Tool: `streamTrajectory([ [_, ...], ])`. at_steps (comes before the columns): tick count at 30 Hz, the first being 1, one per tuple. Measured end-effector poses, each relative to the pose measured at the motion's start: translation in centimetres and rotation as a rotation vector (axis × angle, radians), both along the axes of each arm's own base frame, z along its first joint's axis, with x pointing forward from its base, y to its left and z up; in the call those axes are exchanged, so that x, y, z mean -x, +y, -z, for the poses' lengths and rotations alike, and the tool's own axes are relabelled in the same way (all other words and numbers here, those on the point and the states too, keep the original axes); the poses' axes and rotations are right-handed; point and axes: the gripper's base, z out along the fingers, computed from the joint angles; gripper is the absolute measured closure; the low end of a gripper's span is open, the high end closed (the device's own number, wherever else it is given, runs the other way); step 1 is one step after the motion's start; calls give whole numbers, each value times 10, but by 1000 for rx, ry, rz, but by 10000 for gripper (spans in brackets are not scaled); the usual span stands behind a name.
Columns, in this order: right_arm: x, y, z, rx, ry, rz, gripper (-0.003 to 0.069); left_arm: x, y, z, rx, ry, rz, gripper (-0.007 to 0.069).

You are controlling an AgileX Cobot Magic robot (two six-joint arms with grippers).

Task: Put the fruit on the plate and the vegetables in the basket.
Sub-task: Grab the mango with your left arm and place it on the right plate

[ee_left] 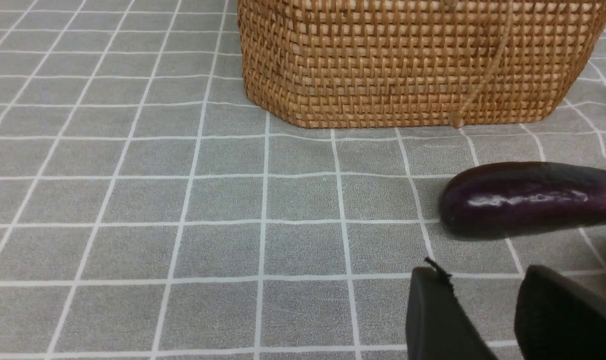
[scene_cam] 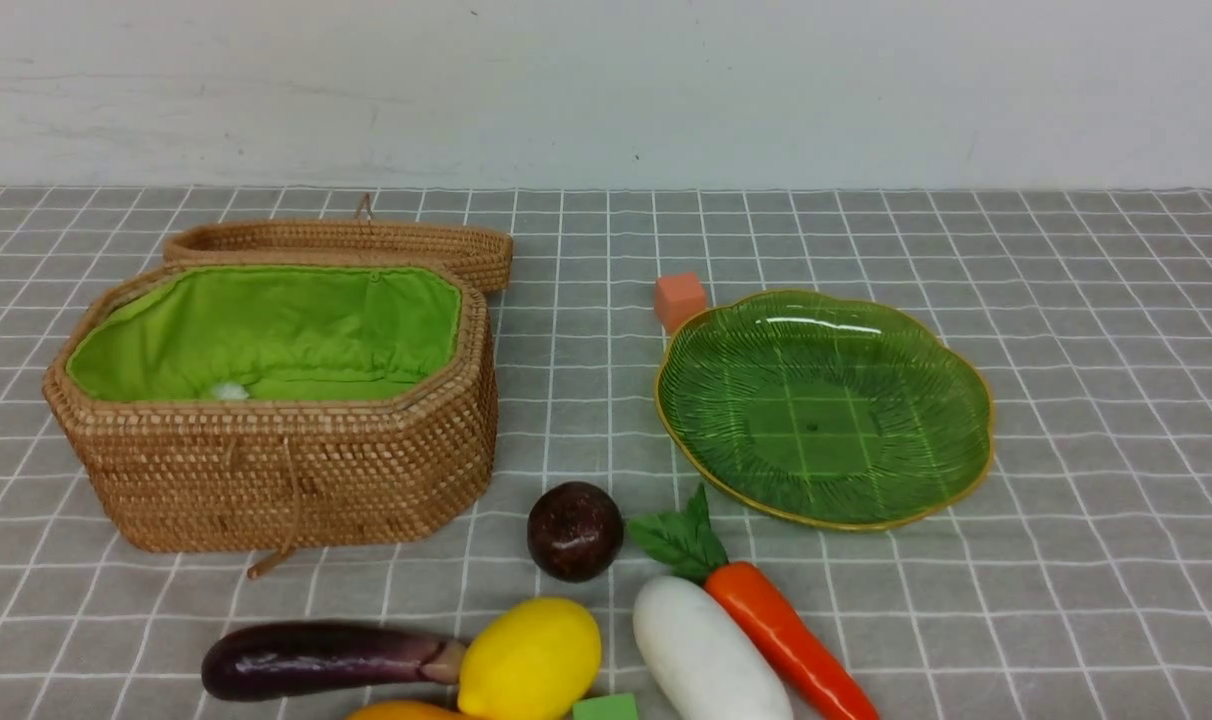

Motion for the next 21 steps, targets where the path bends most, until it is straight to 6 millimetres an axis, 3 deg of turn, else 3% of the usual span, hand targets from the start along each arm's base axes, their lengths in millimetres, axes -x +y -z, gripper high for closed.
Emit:
streamTrajectory([
  [11,0,0,0,0,0,1,419,0,0,0,-12,-1,0,386],
  [21,0,0,0,0,0,1,419,-2,9,-9,-457,-92,26,386],
])
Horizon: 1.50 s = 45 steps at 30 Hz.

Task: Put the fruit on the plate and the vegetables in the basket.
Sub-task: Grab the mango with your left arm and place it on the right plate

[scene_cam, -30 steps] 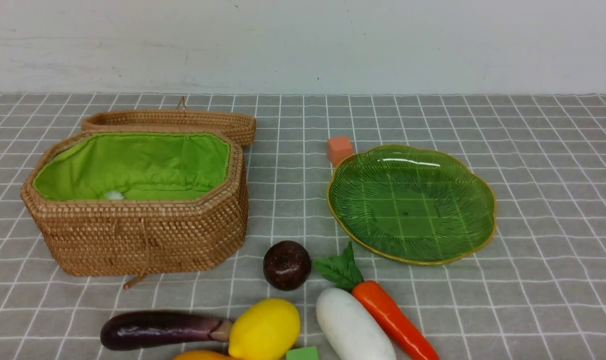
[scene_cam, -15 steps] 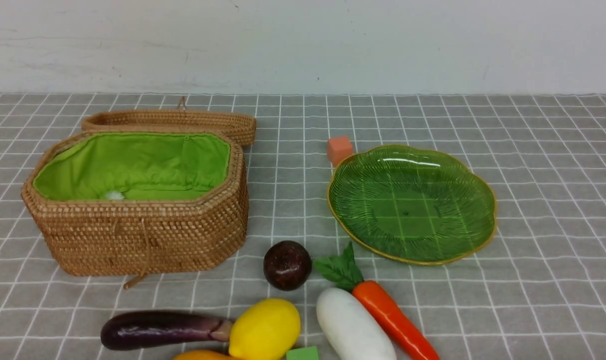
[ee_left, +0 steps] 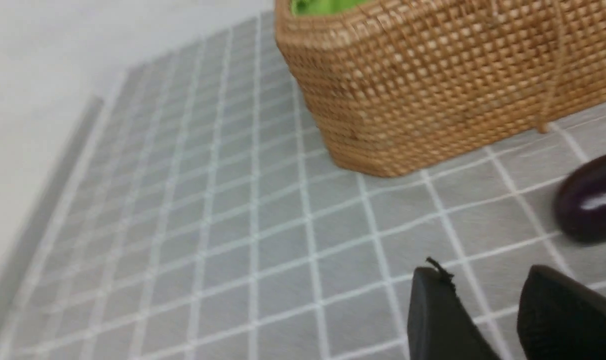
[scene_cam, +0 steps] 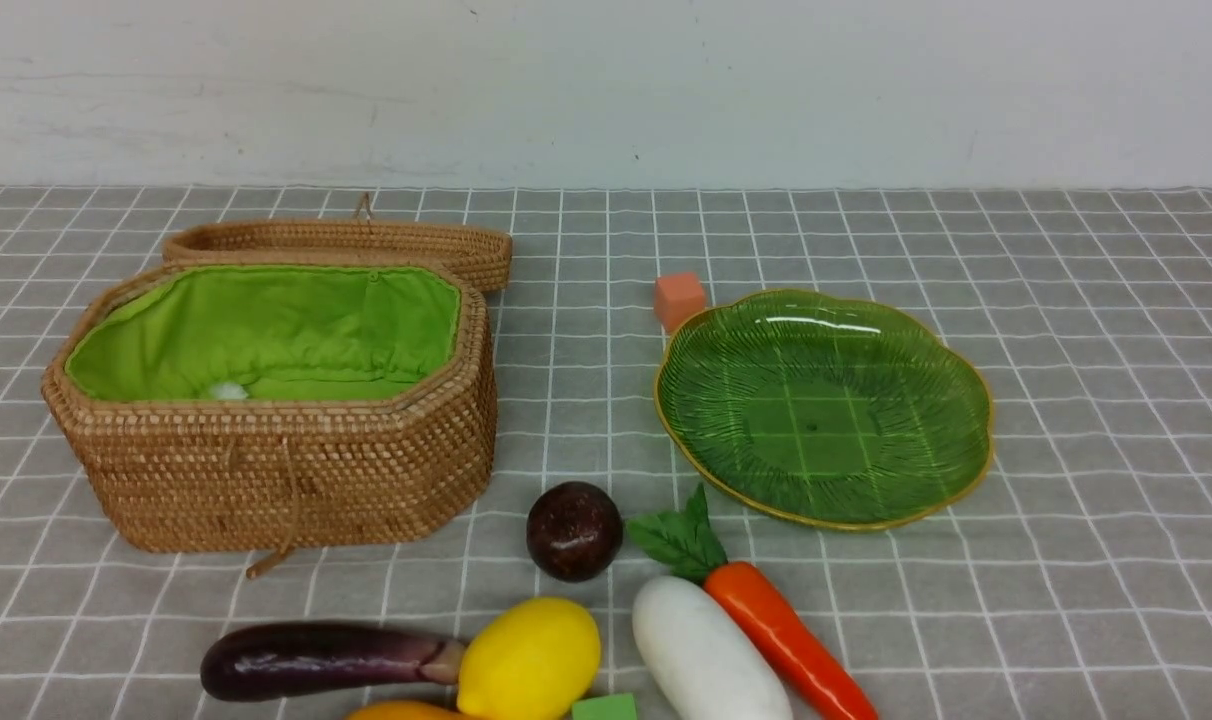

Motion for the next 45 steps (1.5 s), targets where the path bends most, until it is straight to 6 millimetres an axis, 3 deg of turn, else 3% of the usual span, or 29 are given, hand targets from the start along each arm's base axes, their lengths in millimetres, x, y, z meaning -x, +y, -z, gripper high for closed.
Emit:
streamTrajectory([
  [6,0,0,0,0,0,0,419,-1,1,-4,-114,-38,10,386],
  [11,0,0,0,0,0,0,419,-2,-6,-15,-58,-164,78,386],
  [17,0,0,0,0,0,0,419,1,-21,-39,291,-410,226,386],
  [24,0,0,0,0,0,0,419,10,-29,-60,607,-585,392,386],
  [27,0,0,0,0,0,0,419,17,-26,-85,745,-646,405,386],
  [29,0,0,0,0,0,0,419,25,-21,-119,832,-693,394,386],
  [30,0,0,0,0,0,0,419,27,-20,-126,847,-698,388,386],
  [33,0,0,0,0,0,0,419,19,-13,-172,966,-562,235,386],
  [35,0,0,0,0,0,0,419,12,-11,-178,986,-485,166,386],
  [38,0,0,0,0,0,0,419,-22,-6,-167,963,-154,-108,386],
  [39,0,0,0,0,0,0,419,-22,-6,-166,960,-145,-118,386],
  [40,0,0,0,0,0,0,419,-40,-4,-151,898,2,-232,386],
  [45,0,0,0,0,0,0,419,-70,-1,-126,784,214,-383,386],
])
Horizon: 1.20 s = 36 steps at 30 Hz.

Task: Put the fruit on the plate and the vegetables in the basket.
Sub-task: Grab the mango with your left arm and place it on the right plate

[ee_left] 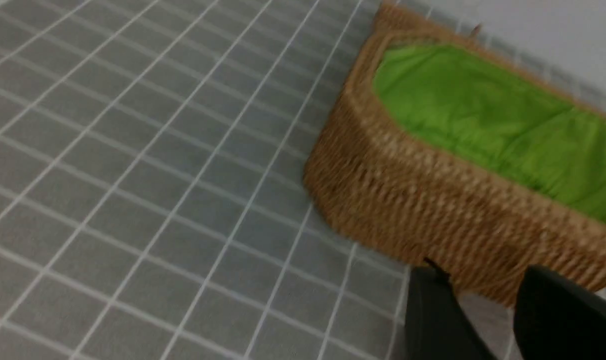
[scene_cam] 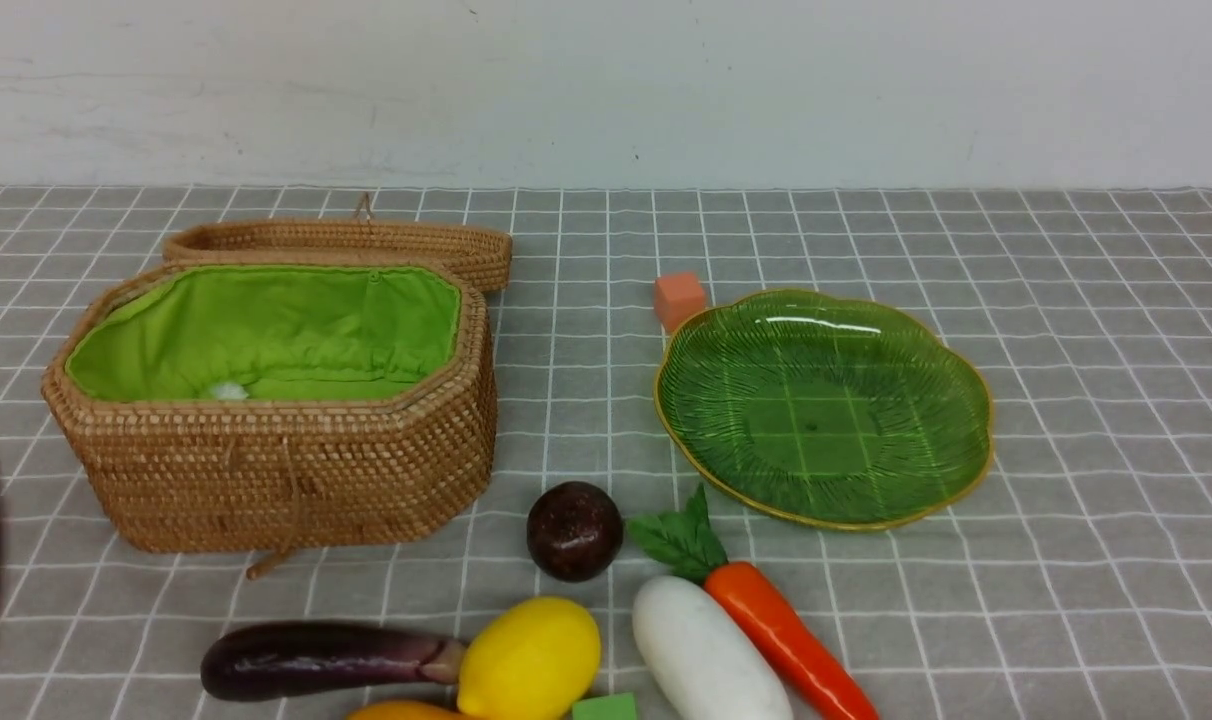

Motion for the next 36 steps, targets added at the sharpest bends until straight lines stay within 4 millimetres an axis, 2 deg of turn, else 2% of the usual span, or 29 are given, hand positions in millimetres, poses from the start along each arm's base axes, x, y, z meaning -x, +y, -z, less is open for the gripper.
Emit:
streamTrajectory([
  [2,0,0,0,0,0,0,419,-9,-2,8,45,77,-22,386],
  [4,0,0,0,0,0,0,419,-20,-7,21,132,232,-43,386],
  [6,0,0,0,0,0,0,419,-27,-13,24,101,361,24,386],
  [8,0,0,0,0,0,0,419,-31,-18,23,62,417,92,383],
  [9,0,0,0,0,0,0,419,-34,-25,22,28,459,164,379],
  [12,0,0,0,0,0,0,419,-45,-60,9,-115,508,517,331],
  [14,0,0,0,0,0,0,419,-46,-84,5,-198,502,703,272],
  [16,0,0,0,0,0,0,419,-45,-110,9,-355,498,921,185],
  [17,0,0,0,0,0,0,419,-44,-111,9,-358,496,932,185],
  [18,0,0,0,0,0,0,419,-42,-124,14,-497,488,1060,125],
  [20,0,0,0,0,0,0,419,-42,-135,20,-644,473,1176,58],
  [21,0,0,0,0,0,0,419,-40,-146,27,-762,437,1280,-3],
  [23,0,0,0,0,0,0,419,-39,-154,35,-831,400,1357,-34],
  [29,0,0,0,0,0,0,419,-37,-160,63,-987,368,1531,-43],
  [36,0,0,0,0,0,0,419,-41,-163,87,-1083,302,1595,-41],
])
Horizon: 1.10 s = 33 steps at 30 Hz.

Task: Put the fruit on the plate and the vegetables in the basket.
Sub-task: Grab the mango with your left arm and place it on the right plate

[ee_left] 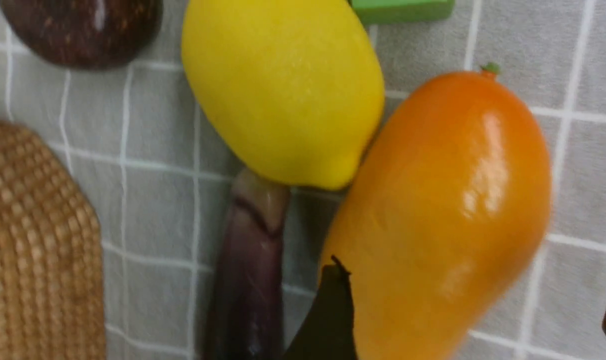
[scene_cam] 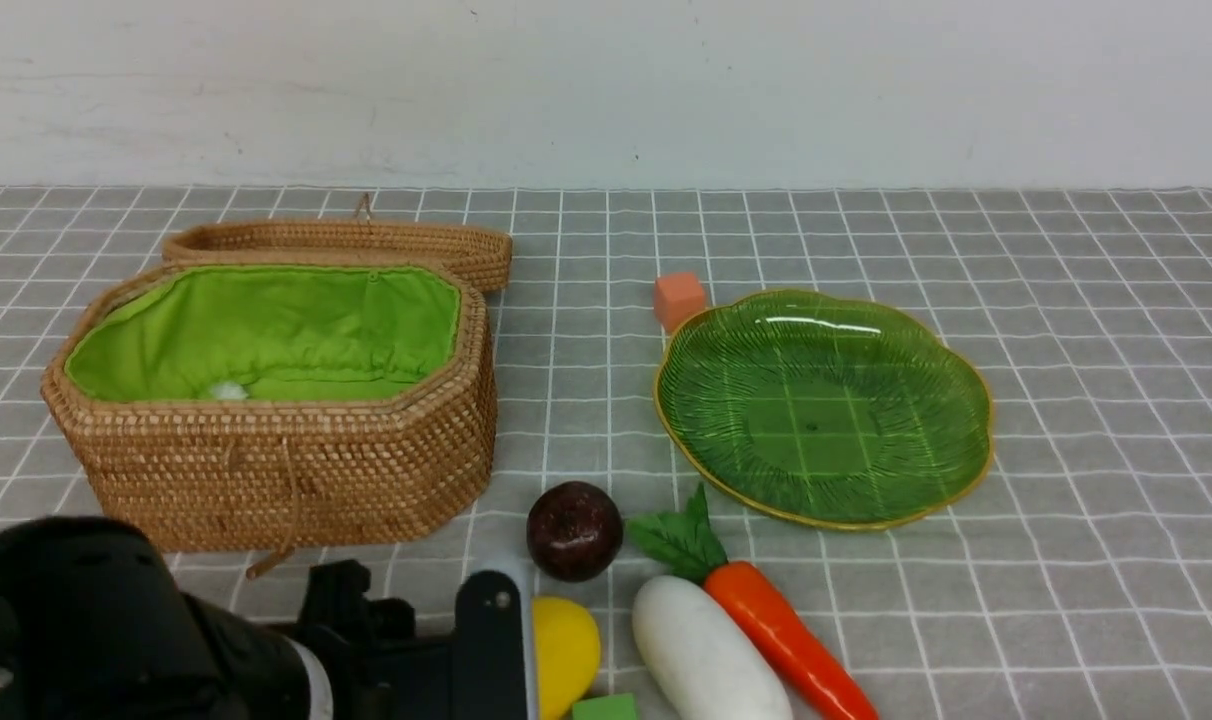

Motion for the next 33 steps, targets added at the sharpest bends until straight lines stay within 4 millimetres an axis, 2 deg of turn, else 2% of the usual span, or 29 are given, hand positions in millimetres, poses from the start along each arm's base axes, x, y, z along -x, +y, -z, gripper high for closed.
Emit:
streamTrajectory([
  [5,0,0,0,0,0,0,419,-7,-7,8,2,-39,39,-35],
  [17,0,0,0,0,0,0,419,-12,-14,39,-59,70,7,1],
  [21,0,0,0,0,0,0,419,-11,-14,39,-62,90,-9,44],
  [26,0,0,0,0,0,0,419,-9,-13,39,-65,124,-36,43],
  [30,0,0,0,0,0,0,419,-4,-11,33,-74,191,-85,43],
  [33,0,0,0,0,0,0,419,-2,-12,20,-73,245,-127,43],
])
